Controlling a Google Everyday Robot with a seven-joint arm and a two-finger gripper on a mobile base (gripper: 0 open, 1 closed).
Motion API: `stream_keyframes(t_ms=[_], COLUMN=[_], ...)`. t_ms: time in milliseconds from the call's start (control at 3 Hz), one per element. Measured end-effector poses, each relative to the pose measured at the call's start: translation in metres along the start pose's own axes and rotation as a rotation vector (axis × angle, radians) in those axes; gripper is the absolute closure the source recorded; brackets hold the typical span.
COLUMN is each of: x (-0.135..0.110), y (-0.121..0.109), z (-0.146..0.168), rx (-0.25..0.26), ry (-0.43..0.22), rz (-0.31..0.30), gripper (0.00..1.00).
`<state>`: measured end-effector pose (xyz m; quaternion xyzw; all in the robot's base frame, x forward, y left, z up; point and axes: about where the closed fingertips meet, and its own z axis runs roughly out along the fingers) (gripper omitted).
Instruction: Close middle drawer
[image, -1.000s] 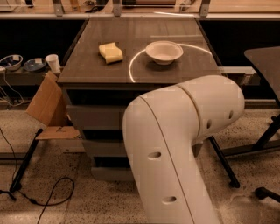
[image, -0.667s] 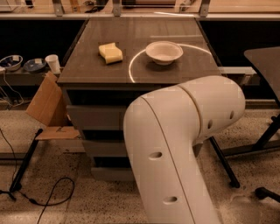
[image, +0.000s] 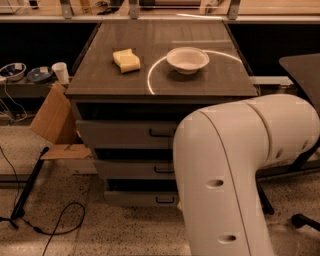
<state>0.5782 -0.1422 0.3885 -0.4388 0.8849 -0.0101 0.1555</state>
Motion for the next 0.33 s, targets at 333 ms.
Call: stream_keyframes(t_ms=[333], x=[0.0018], y=[-0.0001], z=[-0.0001], rx=[-0.001], ry=[0.002], rz=[0.003], gripper=[0.0])
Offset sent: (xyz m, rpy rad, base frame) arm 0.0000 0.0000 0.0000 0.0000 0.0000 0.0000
